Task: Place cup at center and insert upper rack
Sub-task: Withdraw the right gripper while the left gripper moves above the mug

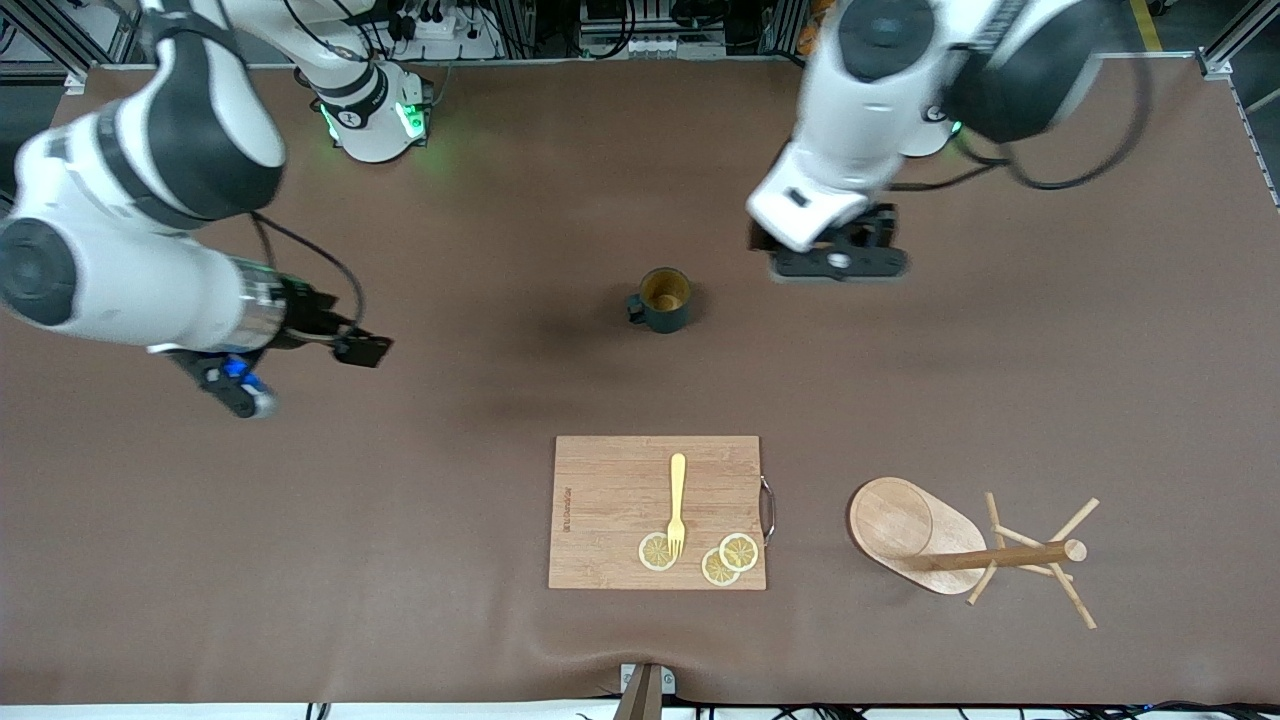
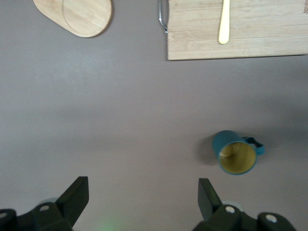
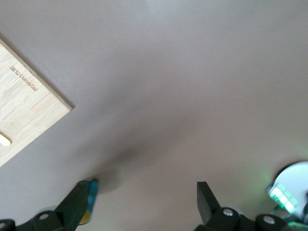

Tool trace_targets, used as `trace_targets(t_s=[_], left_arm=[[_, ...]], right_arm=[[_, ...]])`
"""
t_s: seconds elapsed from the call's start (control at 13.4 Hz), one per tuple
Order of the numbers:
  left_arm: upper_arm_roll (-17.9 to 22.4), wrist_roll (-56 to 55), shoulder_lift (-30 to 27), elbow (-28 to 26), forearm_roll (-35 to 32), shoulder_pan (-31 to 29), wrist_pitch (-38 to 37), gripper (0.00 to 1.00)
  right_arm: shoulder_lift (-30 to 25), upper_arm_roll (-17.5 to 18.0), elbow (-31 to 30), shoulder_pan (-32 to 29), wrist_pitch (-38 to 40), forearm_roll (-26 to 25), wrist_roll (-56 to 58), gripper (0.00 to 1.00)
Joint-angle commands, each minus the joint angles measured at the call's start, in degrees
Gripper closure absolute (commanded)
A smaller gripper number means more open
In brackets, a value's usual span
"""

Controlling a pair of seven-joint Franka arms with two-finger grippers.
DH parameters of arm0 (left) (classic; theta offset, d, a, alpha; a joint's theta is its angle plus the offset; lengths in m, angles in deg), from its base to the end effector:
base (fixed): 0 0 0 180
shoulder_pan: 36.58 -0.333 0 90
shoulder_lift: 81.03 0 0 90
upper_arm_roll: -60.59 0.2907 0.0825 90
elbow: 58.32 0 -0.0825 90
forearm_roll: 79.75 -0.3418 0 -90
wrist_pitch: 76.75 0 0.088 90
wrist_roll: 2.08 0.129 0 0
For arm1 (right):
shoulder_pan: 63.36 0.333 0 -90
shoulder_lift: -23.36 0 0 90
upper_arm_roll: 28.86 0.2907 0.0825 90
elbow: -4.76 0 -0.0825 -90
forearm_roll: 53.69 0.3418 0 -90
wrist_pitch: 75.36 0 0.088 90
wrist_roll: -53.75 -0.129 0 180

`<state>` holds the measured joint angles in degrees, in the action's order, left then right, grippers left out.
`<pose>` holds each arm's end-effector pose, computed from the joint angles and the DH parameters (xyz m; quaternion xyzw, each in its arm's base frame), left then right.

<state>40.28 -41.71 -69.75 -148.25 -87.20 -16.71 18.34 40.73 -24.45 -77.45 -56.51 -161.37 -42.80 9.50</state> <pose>0.4477 -0.3394 0.4851 -0.9984 0.0121 0.0167 0.0535 0.5569 0.1317 0.4677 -0.9454 0.2851 0.1531 0.0396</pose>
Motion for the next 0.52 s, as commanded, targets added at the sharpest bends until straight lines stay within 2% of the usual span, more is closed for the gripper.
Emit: trace_targets(t_s=[0.0, 0.22, 0.45], left_arm=[[0.01, -10.52, 4.7, 3.36, -5.01, 7.09, 1.06, 0.0], [0.01, -20.99, 7.7, 4.42, -9.67, 14.73, 1.5, 0.0], [0.1, -29.6, 11.64, 6.16, -14.05, 22.21, 1.68, 0.0]], right_arm=[[-2.6, -3.24, -1.29, -1.04, 0.23, -4.98, 14.74, 0.0], [-2.69, -9.04, -1.11, -1.83, -0.38, -5.45, 29.36, 0.0], [-2.69, -8.97, -1.03, -4.99, -0.47, -5.7, 33.16, 0.0]])
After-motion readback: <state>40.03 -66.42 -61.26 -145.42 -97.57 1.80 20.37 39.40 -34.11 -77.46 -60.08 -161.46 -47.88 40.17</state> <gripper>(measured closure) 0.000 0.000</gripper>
